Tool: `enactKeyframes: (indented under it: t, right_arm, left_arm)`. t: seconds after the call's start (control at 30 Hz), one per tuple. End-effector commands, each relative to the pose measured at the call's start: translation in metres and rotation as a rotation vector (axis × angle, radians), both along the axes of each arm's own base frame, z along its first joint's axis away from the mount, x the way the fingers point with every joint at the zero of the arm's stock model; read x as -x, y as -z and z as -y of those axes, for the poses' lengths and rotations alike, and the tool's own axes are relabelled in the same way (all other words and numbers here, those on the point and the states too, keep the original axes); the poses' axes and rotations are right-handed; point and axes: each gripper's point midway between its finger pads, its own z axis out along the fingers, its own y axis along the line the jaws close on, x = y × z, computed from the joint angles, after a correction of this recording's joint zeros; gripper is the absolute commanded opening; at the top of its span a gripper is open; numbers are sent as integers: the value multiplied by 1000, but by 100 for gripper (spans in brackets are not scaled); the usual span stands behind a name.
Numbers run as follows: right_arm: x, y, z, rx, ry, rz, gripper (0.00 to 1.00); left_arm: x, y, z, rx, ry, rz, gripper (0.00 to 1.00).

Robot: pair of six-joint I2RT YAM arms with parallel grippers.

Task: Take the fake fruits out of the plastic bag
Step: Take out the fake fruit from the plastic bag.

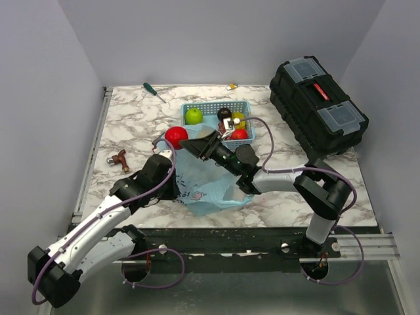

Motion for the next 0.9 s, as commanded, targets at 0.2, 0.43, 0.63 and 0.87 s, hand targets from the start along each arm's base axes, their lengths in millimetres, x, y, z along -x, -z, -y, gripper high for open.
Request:
enactKeyframes:
  t: [0.2, 0.43, 0.63, 0.87]
  right_arm:
    - [11, -77, 34, -225, -51, -67, 15]
    - [17, -72, 37, -255, -142, -203, 15]
    - [18, -97, 39, -265, -171, -167, 15]
    - [14, -91, 40, -74, -192, -197, 14]
  left_arm:
    - [-2, 7, -15, -72, -54, 28, 0]
    - [-8, -3, -27, -61, -129, 105, 0]
    - [-8, -6, -33, -61, -174, 115, 0]
    - [-12, -16, -54, -97, -269, 168, 0]
